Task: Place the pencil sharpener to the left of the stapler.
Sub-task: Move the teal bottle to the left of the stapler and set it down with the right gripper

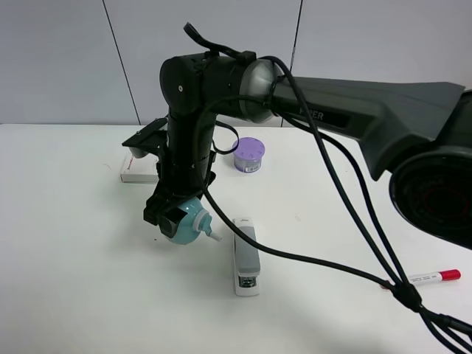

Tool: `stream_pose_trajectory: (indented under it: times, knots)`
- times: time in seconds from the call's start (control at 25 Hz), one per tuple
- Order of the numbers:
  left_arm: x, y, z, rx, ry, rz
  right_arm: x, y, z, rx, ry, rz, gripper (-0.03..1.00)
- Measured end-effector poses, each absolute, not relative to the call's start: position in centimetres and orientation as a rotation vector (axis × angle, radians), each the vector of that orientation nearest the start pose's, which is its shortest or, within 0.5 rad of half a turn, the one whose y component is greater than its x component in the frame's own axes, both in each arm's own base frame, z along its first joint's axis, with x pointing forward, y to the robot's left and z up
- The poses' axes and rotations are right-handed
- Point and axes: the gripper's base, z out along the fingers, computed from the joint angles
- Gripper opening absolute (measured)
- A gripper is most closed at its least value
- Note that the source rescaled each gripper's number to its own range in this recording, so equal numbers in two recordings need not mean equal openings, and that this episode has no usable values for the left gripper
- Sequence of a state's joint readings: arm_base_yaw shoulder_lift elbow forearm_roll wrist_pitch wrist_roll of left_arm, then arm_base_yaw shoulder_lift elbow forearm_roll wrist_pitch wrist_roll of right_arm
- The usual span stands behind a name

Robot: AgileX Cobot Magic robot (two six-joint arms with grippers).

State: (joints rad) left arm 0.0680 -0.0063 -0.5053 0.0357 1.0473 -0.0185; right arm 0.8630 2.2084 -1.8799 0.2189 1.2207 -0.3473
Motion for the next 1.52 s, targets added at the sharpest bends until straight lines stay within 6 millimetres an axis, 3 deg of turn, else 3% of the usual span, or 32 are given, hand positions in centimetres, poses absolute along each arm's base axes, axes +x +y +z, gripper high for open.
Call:
stream_pose_trajectory:
  times: [0.24,0.48,0.64,1.16,1.52]
  knots:
    - [-0.6,0.2,28.0,-0.089,2.018,0.074,28.7,36.1,18.4,-1.956,2.379,0.315,0.01]
    - [-0.6,0.2,28.0,-0.089,2.018,0.074,28.4,36.4,17.5,-2.11,2.252,0.317,0.01]
    - [-0.6,0.2,28.0,-0.089,2.018,0.074,28.1,36.8,17.2,-2.146,2.225,0.33,0.01]
    - [-0.6,0.2,28.0,-0.089,2.018,0.074,27.4,37.6,13.2,-2.207,2.29,0.33,0.01]
    - [-0.6,0.2,28.0,-0.089,2.018,0.074,27.6,37.4,12.7,-2.202,2.307,0.285,0.01]
